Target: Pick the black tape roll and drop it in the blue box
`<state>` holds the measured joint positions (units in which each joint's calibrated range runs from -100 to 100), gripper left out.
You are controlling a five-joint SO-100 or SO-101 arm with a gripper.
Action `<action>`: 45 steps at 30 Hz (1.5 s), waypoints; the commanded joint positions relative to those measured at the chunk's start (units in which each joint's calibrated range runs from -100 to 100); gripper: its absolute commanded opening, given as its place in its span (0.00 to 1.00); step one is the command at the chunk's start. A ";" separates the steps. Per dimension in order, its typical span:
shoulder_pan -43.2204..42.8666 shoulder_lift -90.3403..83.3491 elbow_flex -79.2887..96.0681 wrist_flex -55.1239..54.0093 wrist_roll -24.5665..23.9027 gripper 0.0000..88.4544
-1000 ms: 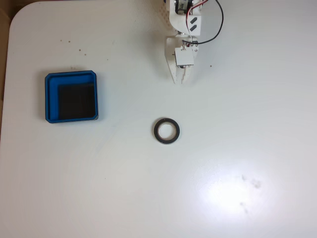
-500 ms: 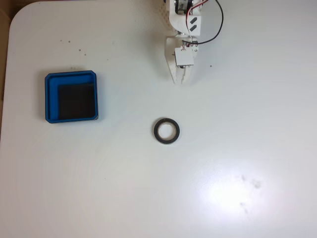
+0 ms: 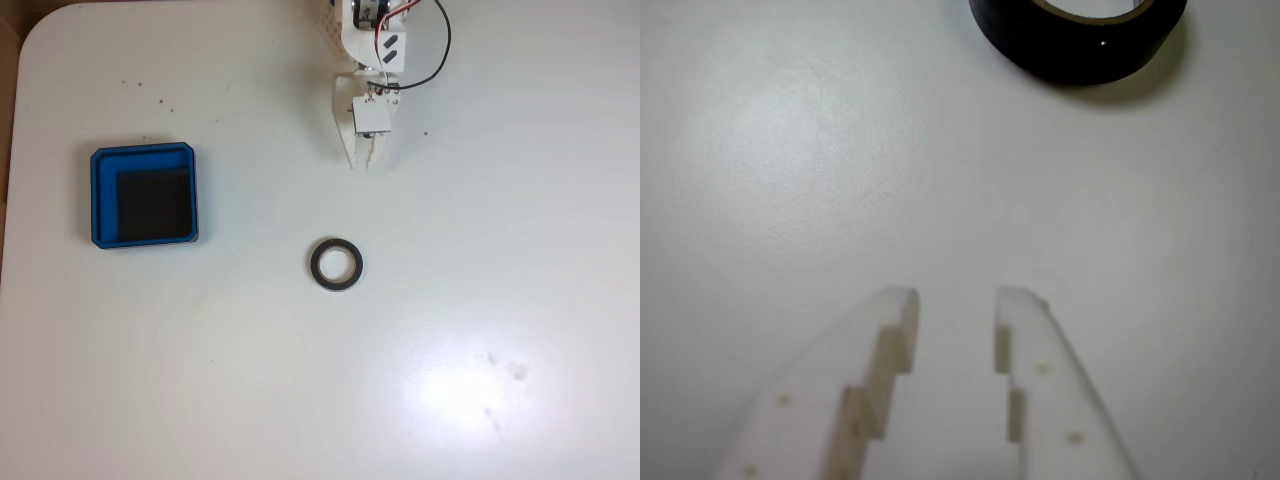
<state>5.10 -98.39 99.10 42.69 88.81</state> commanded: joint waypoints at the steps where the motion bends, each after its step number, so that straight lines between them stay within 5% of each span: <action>1: 0.23 -0.44 0.63 -0.45 -0.03 0.02; 22: 0.42 7.34 -3.33 -1.11 -0.29 0.02; 45: 0.33 54.16 -50.86 -1.11 -0.20 0.02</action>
<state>5.10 -46.91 54.80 42.69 88.73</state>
